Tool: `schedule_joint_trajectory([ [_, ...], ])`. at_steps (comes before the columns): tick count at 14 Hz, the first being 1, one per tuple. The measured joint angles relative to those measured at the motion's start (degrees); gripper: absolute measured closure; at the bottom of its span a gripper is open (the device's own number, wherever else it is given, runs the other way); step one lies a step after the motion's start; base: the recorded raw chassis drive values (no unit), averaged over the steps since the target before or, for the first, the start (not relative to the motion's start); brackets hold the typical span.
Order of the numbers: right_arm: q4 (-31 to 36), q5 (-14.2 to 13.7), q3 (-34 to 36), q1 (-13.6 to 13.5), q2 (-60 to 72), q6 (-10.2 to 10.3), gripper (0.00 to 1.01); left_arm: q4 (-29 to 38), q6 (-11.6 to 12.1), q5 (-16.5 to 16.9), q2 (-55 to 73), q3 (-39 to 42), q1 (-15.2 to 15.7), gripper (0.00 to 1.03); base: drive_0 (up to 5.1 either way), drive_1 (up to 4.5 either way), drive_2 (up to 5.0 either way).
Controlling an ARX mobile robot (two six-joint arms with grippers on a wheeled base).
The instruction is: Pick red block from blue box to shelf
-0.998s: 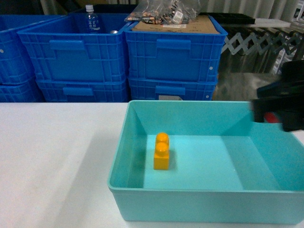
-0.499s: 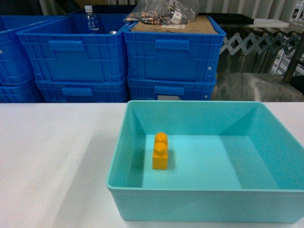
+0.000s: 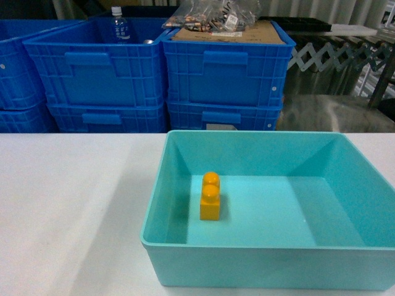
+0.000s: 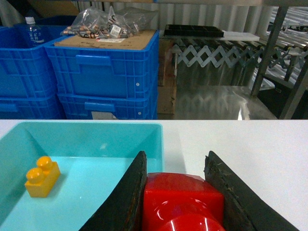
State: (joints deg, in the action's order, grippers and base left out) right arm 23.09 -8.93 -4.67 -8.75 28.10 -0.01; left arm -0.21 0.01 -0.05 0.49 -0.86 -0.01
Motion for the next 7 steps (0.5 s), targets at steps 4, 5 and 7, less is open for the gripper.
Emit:
schedule_joint_trajectory([
  [4, -4.8, 8.2, 2.2, 9.1, -7.3, 0.0, 0.72, 0.0, 0.0, -0.1, 0.0, 0.0, 0.0, 0.05, 0.0, 0.0, 0.0],
  [5, -6.2, 8.9, 4.0, 8.8, -10.9, 0.0, 0.72, 0.0, 0.0, 0.0, 0.0, 0.0, 0.0, 0.05, 0.0, 0.0, 0.0],
  [7, -8.3, 9.0, 4.0, 8.8, -13.5, 0.0, 0.72, 0.0, 0.0, 0.0, 0.0, 0.0, 0.0, 0.05, 0.0, 0.0, 0.0],
])
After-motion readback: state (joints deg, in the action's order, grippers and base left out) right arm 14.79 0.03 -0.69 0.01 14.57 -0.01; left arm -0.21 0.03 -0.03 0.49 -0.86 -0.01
